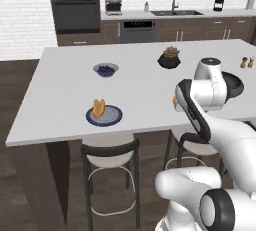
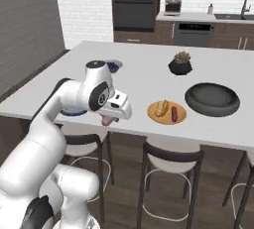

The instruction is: Place one bun and one sausage from the bowl on each plate.

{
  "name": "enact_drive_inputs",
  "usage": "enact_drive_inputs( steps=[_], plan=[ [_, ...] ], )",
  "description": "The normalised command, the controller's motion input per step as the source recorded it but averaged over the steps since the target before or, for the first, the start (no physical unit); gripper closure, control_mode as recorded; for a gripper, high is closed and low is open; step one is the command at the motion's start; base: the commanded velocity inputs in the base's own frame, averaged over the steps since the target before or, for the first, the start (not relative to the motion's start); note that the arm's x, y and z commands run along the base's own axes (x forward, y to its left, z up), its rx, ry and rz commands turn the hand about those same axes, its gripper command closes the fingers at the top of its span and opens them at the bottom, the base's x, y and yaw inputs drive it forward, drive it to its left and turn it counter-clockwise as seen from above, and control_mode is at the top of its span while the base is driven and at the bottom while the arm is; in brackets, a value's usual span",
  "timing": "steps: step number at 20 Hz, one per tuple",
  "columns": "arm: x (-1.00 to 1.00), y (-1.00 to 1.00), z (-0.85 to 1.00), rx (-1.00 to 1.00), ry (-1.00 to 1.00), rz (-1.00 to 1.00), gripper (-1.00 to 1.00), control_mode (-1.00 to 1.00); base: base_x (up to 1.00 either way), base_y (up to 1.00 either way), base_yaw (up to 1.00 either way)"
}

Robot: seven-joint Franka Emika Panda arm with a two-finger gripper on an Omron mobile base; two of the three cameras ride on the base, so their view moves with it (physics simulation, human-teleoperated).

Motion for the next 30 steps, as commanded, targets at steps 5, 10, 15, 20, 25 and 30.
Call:
enact_drive_inputs(
  steps=[5,10,15,20,25,30],
  plan=[
    [0.0,0.0,0.0,0.0,0.0,0.0,1.0,1.0,0.36,0.85,0.0],
    [0.0,0.0,0.0,0.0,0.0,0.0,1.0,1.0,0.41,0.54,0.01],
    [0.0,0.0,0.0,0.0,0.0,0.0,1.0,1.0,0.4,0.53,0.01],
    [0.0,0.0,0.0,0.0,0.0,0.0,1.0,1.0,0.52,0.21,0.0],
    [0.0,0.0,0.0,0.0,0.0,0.0,1.0,1.0,0.53,0.15,0.0],
    [0.1,0.02,-0.04,0.0,0.0,0.0,1.0,-1.0,0.38,0.08,0.0]
  ],
)
